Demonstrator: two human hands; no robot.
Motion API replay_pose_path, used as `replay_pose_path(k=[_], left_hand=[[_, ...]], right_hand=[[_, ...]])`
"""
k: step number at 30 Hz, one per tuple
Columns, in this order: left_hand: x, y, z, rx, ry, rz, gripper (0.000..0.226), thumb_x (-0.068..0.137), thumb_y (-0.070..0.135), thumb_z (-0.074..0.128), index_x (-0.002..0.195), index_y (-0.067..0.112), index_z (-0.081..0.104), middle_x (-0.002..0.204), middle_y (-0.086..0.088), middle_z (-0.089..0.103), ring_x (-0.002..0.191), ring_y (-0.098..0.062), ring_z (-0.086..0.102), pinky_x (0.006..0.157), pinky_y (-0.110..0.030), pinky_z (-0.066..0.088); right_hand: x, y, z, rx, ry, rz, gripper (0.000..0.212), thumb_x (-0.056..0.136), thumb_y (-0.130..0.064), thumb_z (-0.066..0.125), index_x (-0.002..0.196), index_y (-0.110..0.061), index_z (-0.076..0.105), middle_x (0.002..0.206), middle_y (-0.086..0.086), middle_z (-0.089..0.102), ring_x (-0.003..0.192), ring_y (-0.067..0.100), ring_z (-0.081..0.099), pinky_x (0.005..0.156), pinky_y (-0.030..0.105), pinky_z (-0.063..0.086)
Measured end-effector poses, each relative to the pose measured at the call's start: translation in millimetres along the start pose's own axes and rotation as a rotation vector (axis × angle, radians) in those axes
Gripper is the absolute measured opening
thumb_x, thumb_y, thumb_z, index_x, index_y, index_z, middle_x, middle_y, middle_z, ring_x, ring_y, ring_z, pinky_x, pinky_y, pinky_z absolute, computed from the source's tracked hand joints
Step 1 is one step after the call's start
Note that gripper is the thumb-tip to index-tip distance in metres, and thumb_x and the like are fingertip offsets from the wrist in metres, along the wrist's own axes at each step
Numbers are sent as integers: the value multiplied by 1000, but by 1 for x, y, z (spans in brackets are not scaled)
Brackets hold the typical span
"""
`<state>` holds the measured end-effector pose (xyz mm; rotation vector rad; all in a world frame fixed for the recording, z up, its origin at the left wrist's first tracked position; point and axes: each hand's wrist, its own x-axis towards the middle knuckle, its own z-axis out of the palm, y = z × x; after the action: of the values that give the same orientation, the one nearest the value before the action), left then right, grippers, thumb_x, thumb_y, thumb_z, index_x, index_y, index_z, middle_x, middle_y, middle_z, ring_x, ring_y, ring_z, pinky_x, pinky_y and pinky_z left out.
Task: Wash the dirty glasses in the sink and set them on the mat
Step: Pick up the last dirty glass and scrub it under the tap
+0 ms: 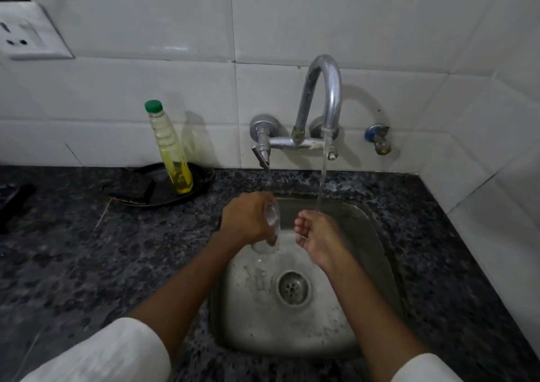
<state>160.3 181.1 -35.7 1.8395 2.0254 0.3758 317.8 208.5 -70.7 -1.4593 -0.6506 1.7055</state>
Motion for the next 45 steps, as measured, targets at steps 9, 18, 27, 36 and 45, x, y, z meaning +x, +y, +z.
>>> replay_pose_path(k=[9, 18, 27, 36, 45], left_hand=[[-3, -34, -23, 21, 21, -15, 79, 42, 46, 89, 116, 33, 65, 111, 5, 71, 102, -21, 66, 77, -36, 56], [-3, -57, -38, -17, 22, 10, 76, 46, 43, 92, 116, 33, 67, 106, 2, 72, 97, -21, 67, 67, -29, 49], [-7, -40, -48, -69, 15, 124, 67, 53, 34, 89, 112, 30, 57, 91, 8, 65, 86, -19, 64, 67, -28, 44], [-33, 21, -43, -117, -301, 233, 80, 67, 25, 85, 136, 26, 45, 132, 2, 56, 114, -17, 55, 96, -32, 47], [-88, -3, -41, -571, -346, 5, 36, 95, 17, 63, 130, 18, 55, 111, -1, 64, 90, -17, 63, 70, -29, 49]], right_hand=[[-8, -62, 92, -1421, 268, -873, 45, 88, -55, 59, 100, -12, 61, 86, 5, 62, 79, 23, 60, 66, 32, 44], [31, -56, 121, -831, 117, -474, 60, 89, -55, 36, 88, -2, 65, 82, 19, 71, 71, 34, 69, 66, 44, 58], [-22, -7, 49, -1061, -418, -459, 57, 80, -14, 76, 129, -15, 48, 117, -4, 59, 104, 8, 58, 89, 25, 50], [-69, 22, -5, -863, -152, -636, 54, 57, -28, 91, 100, -23, 58, 88, -11, 64, 80, 7, 62, 69, 26, 52], [-87, 33, -43, -895, -83, -634, 52, 51, -29, 88, 94, -35, 59, 83, -13, 65, 74, 5, 61, 60, 20, 43]])
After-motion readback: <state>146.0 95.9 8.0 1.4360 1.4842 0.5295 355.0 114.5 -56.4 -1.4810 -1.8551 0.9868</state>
